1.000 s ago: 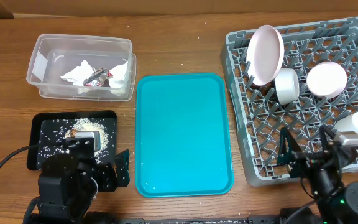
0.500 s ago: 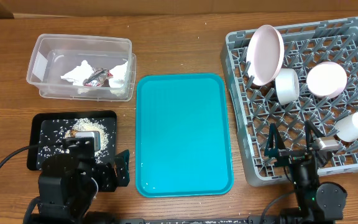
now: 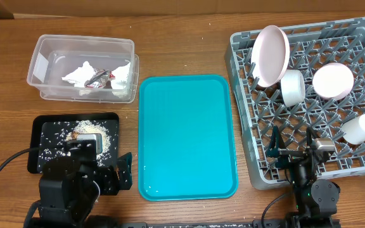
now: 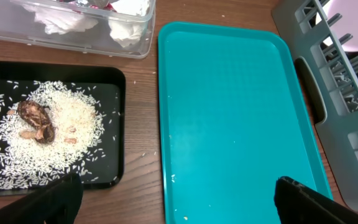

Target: Sort waste into correct bins and load items into the dishwasher

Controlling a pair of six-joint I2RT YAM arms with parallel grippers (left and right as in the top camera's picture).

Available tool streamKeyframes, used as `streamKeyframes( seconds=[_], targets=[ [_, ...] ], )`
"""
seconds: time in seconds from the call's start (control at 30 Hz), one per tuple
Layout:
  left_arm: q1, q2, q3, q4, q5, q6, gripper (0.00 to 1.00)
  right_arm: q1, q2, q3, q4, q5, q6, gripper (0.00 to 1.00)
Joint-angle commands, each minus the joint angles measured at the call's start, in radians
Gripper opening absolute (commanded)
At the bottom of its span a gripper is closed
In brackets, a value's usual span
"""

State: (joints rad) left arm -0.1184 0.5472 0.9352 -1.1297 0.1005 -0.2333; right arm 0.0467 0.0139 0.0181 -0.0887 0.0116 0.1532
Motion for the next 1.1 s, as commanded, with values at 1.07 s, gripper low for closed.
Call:
streamKeyframes(
  seconds=[1.07],
  targets=[
    [-0.005,-0.021,-0.017,0.004,-0.016,0.003,1.0,0.005,-0.011,-0.01,0.008,0.01,-0.001,1.0]
  ],
)
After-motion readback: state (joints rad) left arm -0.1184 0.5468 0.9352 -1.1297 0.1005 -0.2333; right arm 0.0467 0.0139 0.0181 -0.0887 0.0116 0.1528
